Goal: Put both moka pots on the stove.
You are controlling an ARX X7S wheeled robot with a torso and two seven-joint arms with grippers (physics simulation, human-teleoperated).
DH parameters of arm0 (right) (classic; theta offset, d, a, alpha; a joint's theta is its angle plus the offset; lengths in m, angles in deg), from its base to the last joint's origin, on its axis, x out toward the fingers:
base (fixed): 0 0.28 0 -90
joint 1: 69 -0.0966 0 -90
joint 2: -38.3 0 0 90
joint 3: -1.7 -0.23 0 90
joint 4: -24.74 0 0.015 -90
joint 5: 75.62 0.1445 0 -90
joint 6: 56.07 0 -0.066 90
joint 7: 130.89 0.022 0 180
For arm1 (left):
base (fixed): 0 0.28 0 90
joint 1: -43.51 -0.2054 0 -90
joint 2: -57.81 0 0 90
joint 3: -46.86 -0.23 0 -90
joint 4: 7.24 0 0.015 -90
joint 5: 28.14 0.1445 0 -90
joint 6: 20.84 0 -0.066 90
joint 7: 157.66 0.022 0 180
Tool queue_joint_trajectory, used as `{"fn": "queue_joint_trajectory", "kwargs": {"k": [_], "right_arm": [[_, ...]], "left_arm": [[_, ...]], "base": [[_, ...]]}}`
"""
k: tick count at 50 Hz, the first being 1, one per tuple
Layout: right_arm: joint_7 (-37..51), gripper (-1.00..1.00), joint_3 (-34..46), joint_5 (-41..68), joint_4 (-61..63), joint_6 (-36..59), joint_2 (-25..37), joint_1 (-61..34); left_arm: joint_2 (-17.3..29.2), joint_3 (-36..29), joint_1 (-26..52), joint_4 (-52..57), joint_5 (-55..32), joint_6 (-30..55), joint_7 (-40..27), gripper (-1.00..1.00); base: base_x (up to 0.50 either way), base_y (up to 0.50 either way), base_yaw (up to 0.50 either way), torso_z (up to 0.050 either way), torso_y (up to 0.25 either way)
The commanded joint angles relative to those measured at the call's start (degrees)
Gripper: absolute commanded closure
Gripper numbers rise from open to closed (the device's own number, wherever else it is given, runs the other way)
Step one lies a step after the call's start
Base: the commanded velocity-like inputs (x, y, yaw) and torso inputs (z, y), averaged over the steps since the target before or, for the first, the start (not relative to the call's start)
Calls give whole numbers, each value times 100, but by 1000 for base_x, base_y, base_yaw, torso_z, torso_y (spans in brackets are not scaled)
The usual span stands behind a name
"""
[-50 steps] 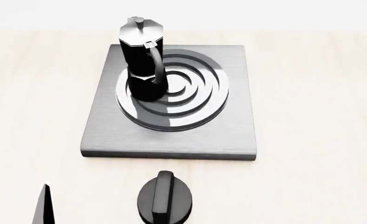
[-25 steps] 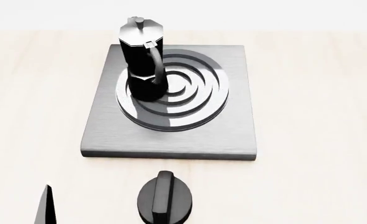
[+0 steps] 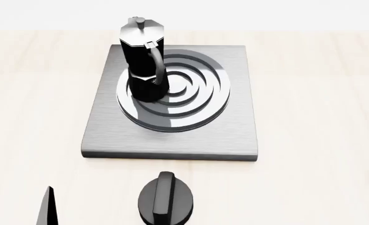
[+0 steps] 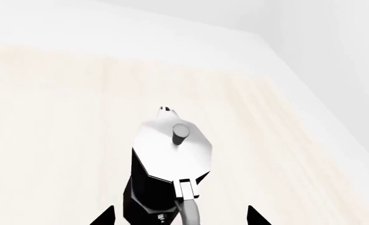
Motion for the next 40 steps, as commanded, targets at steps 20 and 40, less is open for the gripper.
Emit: {"fn": "queue_joint_trajectory", "kwargs": {"k": [20,40], "right_arm": [[-897,-100,363,-1118,-3272,-1591,-1530,-473],[-1514,100,-661,-2331,-4655,-2007,-2105,-441]], "left_arm": [[27,-7,1,-28,-2,-62,-45,-100],[47,-7,12,-47,-23,-81,-72,-100]], "base": [[0,0,0,0,0],[0,0,0,0,0]]}}
